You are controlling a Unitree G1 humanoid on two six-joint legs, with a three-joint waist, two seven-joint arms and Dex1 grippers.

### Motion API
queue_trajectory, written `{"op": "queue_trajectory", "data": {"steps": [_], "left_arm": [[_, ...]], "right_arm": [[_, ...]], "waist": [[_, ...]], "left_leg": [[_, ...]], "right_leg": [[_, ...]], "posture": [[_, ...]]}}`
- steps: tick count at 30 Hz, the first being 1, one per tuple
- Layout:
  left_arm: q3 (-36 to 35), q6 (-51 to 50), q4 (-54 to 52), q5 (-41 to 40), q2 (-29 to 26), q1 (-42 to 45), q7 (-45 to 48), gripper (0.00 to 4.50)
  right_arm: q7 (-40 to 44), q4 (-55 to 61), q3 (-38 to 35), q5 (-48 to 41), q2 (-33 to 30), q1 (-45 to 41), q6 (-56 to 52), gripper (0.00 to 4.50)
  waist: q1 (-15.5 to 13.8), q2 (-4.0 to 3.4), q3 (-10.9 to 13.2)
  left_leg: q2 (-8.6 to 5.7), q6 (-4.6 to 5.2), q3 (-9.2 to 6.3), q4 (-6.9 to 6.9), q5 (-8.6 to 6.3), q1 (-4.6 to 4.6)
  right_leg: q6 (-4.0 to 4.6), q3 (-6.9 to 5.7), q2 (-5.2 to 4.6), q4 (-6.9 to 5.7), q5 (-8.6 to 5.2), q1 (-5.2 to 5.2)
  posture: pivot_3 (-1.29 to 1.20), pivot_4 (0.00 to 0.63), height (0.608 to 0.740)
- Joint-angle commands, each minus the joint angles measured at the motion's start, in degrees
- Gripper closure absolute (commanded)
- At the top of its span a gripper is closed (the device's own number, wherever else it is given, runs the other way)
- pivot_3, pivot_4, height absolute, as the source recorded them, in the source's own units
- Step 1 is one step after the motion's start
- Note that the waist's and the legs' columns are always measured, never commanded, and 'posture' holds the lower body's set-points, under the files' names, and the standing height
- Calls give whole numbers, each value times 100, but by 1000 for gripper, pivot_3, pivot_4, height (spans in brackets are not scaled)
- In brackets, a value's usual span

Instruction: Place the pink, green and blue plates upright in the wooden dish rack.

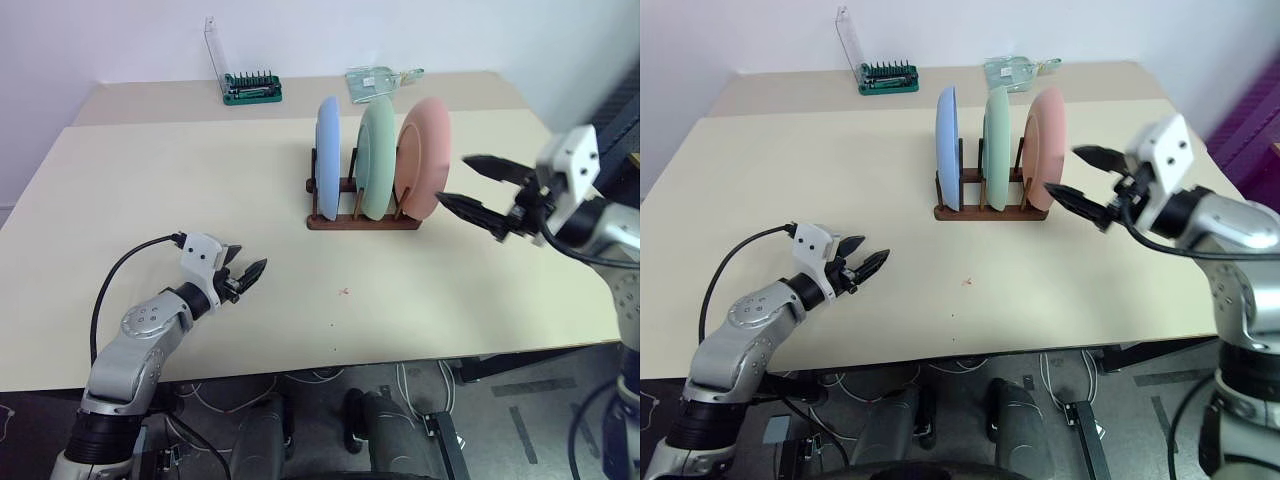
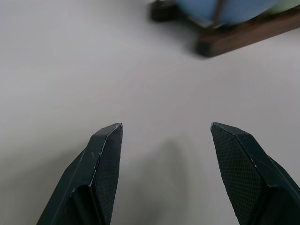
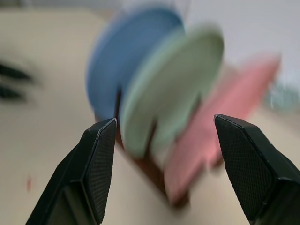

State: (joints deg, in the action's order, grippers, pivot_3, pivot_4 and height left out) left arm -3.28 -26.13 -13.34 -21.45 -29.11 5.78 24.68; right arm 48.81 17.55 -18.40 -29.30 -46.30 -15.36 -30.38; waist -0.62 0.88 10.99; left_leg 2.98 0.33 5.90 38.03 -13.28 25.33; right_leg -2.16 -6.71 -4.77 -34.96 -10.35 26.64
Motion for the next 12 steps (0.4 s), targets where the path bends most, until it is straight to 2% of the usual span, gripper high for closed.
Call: {"op": "queue_trajectory", "data": {"steps": [1,7,12], "left_arm": [[-202,264,59,176,-32,64,14,1417],[-215,372,17,321,39,-80,16,1417],[-244,344,-108,392,168,-203,-120,1417]], "right_arm": [[-217,-307,87,442,128,156,548,1139],[-404,-971,431,927,472,171,1277,1139],[-467,-1229,589,1024,634,83,1440,1139]], "waist": [[4,-2,1],[-10,-3,2],[-14,-3,1]], "left_leg": [[0,0,1,0,0,1],[-1,1,2,2,1,3],[-4,14,3,3,7,3]], "right_leg": [[0,0,0,0,0,2],[0,0,-5,0,1,2],[-1,1,-9,-1,2,0]], "posture": [[0,150,730],[0,150,730],[0,150,730]]}}
